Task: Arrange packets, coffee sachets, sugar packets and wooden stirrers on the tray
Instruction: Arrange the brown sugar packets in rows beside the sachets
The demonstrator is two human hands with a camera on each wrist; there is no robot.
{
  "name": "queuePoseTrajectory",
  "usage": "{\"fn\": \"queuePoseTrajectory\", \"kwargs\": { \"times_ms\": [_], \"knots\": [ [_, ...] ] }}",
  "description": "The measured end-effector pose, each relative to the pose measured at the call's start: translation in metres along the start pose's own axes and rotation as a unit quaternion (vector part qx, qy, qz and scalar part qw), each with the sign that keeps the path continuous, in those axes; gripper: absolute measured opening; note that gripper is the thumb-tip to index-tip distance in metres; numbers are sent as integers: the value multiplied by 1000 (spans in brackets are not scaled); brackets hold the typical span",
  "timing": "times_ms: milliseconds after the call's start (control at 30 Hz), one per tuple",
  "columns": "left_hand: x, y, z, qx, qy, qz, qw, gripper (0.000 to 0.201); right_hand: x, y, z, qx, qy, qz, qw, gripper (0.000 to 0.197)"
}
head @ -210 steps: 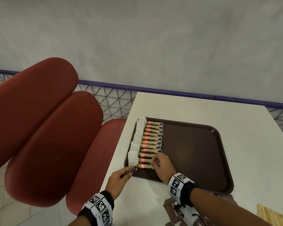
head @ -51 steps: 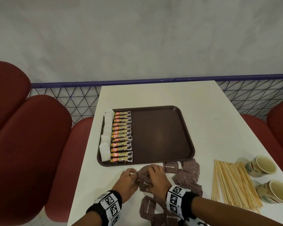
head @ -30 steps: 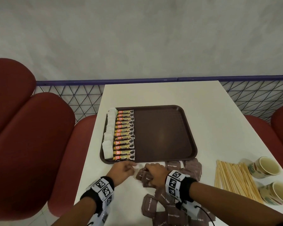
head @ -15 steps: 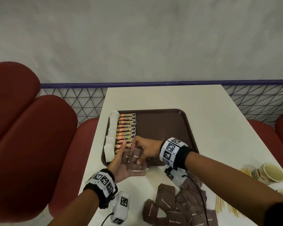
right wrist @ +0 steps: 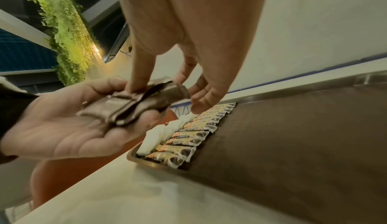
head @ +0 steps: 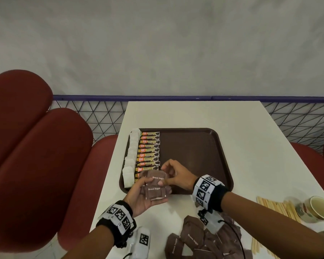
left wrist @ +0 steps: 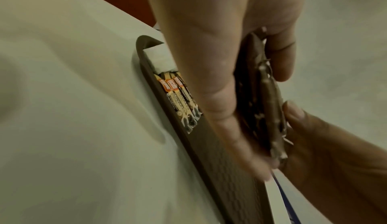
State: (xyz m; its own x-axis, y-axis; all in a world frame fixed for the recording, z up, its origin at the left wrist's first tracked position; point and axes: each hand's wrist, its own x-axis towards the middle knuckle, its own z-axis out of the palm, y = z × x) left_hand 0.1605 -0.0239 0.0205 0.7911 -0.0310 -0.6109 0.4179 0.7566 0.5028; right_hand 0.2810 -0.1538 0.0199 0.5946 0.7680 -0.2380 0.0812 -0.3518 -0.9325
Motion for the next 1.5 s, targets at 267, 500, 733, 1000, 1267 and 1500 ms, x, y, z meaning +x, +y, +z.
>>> {"fn": "queuePoseTrajectory", "kwargs": {
  "times_ms": [267, 500, 733, 1000, 1267, 1500],
  "knots": [
    [1, -5, 3, -9, 50, 46, 998, 49, -11, 14, 9, 99, 58, 21, 993, 21],
    [-7, -8, 2, -15, 28, 39, 999, 40, -11, 16, 9, 91, 79, 46, 992, 17],
    [-7, -5, -2, 8, 30, 37, 999, 29, -9, 12, -1, 203, 95, 81, 971, 21],
    [-4, 10, -18, 17, 93, 74, 993, 31, 17, 2, -50, 144, 188, 83, 968, 12],
    [-1, 33, -38, 14, 133, 125, 983, 33, 97, 13, -92, 48, 250, 110, 961, 26],
    [7, 54, -45, 1, 137, 156, 978, 37, 162, 18, -97, -28, 288, 151, 945, 15]
  ]
}}
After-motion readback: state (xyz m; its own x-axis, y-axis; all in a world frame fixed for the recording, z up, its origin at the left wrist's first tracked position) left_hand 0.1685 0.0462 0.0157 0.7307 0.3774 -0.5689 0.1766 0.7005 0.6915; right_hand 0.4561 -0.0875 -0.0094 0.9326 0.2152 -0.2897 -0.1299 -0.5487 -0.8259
